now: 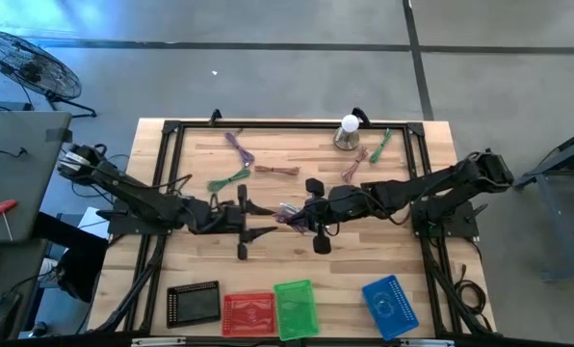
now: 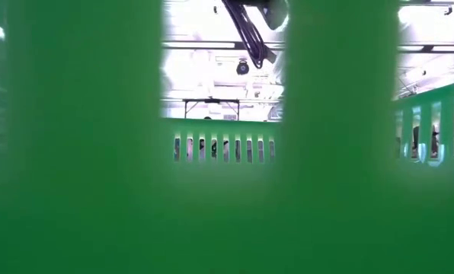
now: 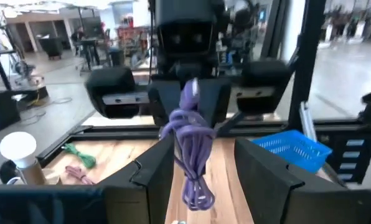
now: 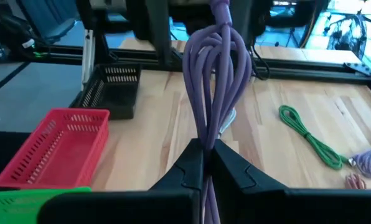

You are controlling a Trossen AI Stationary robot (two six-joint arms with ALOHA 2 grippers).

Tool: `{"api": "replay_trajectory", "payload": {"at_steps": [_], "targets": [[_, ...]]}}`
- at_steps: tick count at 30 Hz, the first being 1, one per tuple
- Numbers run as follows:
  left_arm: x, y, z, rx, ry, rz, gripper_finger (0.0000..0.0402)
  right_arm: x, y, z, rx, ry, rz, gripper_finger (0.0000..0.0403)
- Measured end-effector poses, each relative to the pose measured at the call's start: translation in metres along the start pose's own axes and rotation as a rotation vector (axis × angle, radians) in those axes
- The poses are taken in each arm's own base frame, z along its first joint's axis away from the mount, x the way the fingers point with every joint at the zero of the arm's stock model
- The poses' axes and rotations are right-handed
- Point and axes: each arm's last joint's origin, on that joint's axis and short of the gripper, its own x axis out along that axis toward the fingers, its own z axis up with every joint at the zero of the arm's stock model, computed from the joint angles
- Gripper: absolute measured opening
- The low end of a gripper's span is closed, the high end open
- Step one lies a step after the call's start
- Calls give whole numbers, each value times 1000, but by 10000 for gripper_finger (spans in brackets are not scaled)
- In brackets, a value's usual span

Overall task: Pick & Place USB Port
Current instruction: Put the bottom purple charger cable into the black bin

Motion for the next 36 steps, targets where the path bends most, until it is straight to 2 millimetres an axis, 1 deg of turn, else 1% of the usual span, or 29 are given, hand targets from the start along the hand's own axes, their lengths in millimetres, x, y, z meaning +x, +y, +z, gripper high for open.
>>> {"api": "replay_trajectory", "payload": {"at_steps": [3, 6, 10, 12, 13, 15, 18, 19, 20, 23, 26, 29, 31, 34, 36], "targets": [[8, -3, 5, 1, 2, 2, 163, 0, 4, 0, -10, 2, 14, 6], [10, -5, 7, 8, 3, -1, 163, -1, 8, -1, -16, 8, 24, 6], [14, -1, 8, 20, 0, -13, 163, -1, 9, -2, -17, 14, 24, 5], [15, 3, 8, 23, 1, -11, 157, -1, 9, -2, -17, 13, 22, 7], [16, 4, 7, 27, 5, -12, 148, -1, 9, -2, -17, 13, 21, 11], [17, 6, 5, 43, 21, -4, 118, -1, 9, -2, -14, 15, 21, 22], [18, 7, 2, 84, 50, -4, 42, -1, 9, -3, -11, 22, 22, 41], [18, 7, 1, 94, 59, -3, 25, -1, 9, -3, -11, 21, 22, 47], [18, 7, 1, 99, 63, 5, 20, -1, 9, -3, -10, 18, 22, 52], [17, 7, 0, 110, 73, 34, 26, -1, 9, -2, 11, 8, 15, 65], [16, 5, -2, 126, 93, 32, 17, -1, 9, -1, 15, 0, 15, 76], [11, -1, -4, 182, 133, 69, 17, -1, 9, 1, 18, -17, 26, 85], [3, -6, -3, 229, 158, 138, 17, -1, 10, 1, 18, -16, 34, 90], [-14, -17, 1, 304, 185, 210, 17, -1, 10, 1, 18, -15, 35, 93], [-28, -27, 6, 317, 182, 223, 17, -1, 10, 1, 15, -13, 35, 93]]}}
